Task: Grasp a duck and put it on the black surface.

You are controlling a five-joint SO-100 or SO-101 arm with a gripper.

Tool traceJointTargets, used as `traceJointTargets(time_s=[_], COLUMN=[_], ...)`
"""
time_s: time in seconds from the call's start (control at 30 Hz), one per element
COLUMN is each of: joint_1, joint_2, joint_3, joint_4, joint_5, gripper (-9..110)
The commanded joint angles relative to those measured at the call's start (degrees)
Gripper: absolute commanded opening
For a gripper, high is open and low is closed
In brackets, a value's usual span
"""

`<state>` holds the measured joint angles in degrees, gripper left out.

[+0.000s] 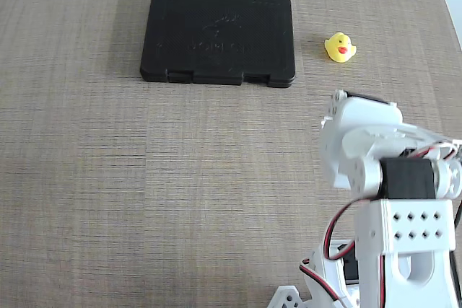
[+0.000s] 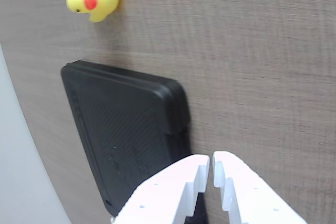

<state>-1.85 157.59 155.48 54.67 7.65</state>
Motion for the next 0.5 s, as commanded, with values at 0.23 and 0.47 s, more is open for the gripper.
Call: traceJointTargets(time_s=[0.23, 0.47], joint_1=[5.5, 10.1], joint_2=[-54.4, -74.7], joint_3=[-37.8, -54.4], joint_4=[-3.0, -2.5], joint_5=[-0.1, 0.0], gripper=[21, 33])
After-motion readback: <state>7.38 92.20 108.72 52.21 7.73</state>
